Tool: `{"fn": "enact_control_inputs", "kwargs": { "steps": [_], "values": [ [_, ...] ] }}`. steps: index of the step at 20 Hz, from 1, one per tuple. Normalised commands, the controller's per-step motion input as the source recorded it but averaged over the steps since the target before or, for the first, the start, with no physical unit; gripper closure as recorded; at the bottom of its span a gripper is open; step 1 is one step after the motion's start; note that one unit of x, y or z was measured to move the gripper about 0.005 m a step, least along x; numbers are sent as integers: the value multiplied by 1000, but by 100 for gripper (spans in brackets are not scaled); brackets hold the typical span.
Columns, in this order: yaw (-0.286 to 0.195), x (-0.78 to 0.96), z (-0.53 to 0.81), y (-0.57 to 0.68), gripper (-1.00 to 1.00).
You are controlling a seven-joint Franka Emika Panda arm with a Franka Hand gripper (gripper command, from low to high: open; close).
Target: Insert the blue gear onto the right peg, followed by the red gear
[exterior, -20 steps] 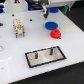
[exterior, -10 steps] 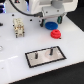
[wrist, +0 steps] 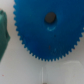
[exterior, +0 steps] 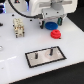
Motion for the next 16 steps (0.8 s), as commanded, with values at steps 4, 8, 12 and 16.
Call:
{"fn": "enact_control_inputs", "kwargs": {
  "steps": [4, 8, 12, 16],
  "values": [
    [0, 0, 0, 0, 100],
    [0, 76, 131, 4, 100],
    [0, 337, 531, -23, 100],
    [0, 557, 639, -141, 100]
  ]
}}
